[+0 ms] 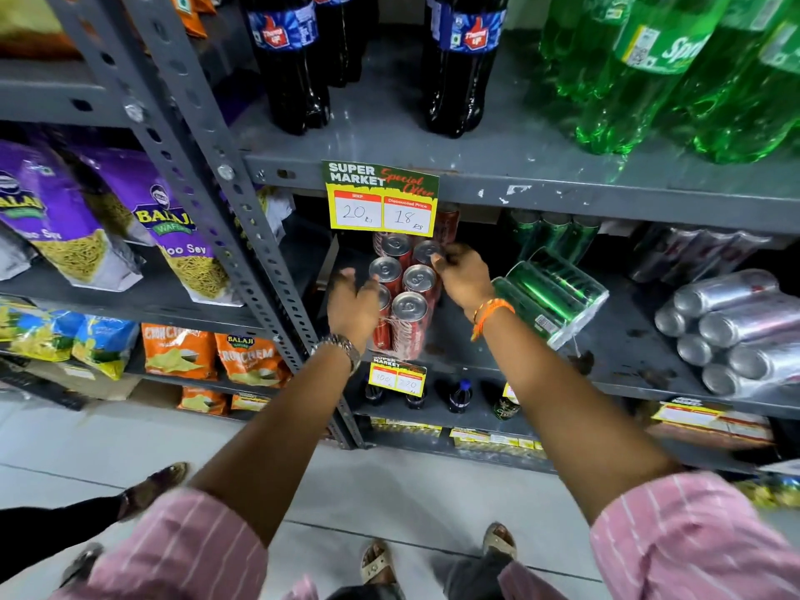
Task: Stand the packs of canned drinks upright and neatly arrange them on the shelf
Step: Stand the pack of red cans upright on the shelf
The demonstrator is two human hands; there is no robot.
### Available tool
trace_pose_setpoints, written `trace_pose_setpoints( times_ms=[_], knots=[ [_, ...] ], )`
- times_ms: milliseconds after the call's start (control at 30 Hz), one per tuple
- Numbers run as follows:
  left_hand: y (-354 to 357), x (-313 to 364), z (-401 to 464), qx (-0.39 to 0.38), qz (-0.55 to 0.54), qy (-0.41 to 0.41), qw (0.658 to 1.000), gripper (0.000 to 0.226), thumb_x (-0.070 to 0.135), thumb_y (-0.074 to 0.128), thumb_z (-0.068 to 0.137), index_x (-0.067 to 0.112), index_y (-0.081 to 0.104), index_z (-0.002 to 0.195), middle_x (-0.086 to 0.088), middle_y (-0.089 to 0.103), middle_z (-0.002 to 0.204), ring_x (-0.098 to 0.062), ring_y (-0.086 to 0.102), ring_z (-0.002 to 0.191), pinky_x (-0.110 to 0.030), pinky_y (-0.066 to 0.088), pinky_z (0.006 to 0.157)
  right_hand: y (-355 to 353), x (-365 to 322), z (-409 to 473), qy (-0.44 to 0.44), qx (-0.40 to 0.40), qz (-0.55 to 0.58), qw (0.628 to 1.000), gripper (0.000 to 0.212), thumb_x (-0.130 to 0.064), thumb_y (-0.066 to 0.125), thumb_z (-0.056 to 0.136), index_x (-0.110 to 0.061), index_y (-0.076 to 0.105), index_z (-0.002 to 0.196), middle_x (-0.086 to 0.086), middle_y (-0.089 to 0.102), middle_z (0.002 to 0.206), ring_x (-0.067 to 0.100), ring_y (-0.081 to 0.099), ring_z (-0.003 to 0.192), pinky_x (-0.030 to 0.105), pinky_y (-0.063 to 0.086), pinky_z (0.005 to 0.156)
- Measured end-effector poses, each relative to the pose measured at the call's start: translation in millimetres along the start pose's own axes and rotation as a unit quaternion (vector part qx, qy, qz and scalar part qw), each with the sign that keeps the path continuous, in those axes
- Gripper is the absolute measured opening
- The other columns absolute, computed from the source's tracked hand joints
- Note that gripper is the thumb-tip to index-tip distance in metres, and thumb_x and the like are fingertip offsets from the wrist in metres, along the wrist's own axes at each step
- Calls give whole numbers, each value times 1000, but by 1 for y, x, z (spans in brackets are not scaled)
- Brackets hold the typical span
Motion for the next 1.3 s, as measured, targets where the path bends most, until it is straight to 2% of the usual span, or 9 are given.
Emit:
trace_pose_setpoints(
  times_ms=[133, 233, 367, 533, 700, 833, 1000, 1133, 1300],
  knots=[
    [14, 55, 37, -114, 93, 83, 986, 50, 40, 49, 94, 17, 49, 138, -8, 57, 137, -29, 60, 114, -29, 46, 91, 10, 4, -70, -60, 99, 116, 986, 30, -23, 71, 88, -13, 59, 114, 13, 68, 108, 29, 66, 101, 41, 54, 91],
    [39, 68, 53, -185, 139, 73, 970, 42, 30, 42, 101, 8, 50, 137, -11, 50, 146, -29, 49, 133, -33, 37, 107, 36, 7, -104, -105, 74, 65, 990, 51, -27, 80, 80, -13, 55, 121, 8, 54, 119, 25, 56, 110, 38, 48, 99],
    [57, 68, 66, -209, 198, 122, 950, 34, 19, 40, 102, -1, 55, 124, -18, 55, 137, -35, 49, 128, -31, 37, 99, 46, 8, -101, -109, 76, 11, 991, 62, -28, 84, 76, -15, 49, 126, 3, 44, 122, 28, 50, 118, 47, 46, 105],
    [48, 56, 80, -158, 167, 103, 968, 33, 21, 49, 95, 1, 61, 119, -18, 61, 130, -34, 57, 119, -31, 42, 93, 30, 13, -92, -93, 62, 64, 992, 70, -14, 91, 66, -17, 54, 126, 1, 55, 122, 23, 59, 115, 34, 53, 99],
    [21, 31, 87, -73, 117, 93, 986, 46, 30, 45, 75, 4, 61, 110, -20, 66, 113, -36, 63, 103, -40, 52, 87, 2, 36, -65, -39, 113, 73, 990, 56, 2, 85, 67, -15, 68, 118, 7, 73, 119, 25, 70, 107, 46, 59, 96],
    [2, 7, 56, -21, 57, 65, 996, 38, 31, 47, 92, 5, 50, 120, -13, 59, 125, -28, 57, 111, -35, 44, 95, -12, 25, -40, -44, 37, 48, 997, 50, 9, 74, 79, -3, 68, 127, 5, 71, 122, 22, 67, 116, 33, 51, 105],
    [-15, -8, 11, 93, 28, 92, 991, 30, 24, 51, 96, 0, 49, 115, -20, 68, 109, -35, 65, 97, -27, 37, 72, -10, 16, -6, -40, -81, 28, 996, 46, 7, 73, 83, 1, 66, 128, 17, 71, 125, 23, 67, 112, 47, 52, 109],
    [-22, -13, -4, 123, 18, 130, 984, 34, 27, 53, 96, -1, 51, 115, -19, 68, 108, -32, 65, 98, -24, 39, 74, -10, 3, -4, -43, -132, 38, 990, 46, 11, 66, 88, 9, 58, 133, 25, 64, 132, 23, 63, 112, 28, 56, 100],
    [-21, -12, -5, 115, 3, 122, 986, 35, 24, 56, 94, 0, 51, 119, -18, 67, 111, -33, 65, 101, -24, 41, 76, -10, 7, -6, -39, -139, 33, 989, 47, 10, 65, 88, 6, 57, 135, 23, 65, 133, 20, 61, 115, 42, 47, 113]
  ],
)
Point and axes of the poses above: each hand's wrist, its own z-axis towards the middle knuckle, its own y-axis out of the palm, x = y × z, the point moved 6 cm from there along z, towards the middle knuckle
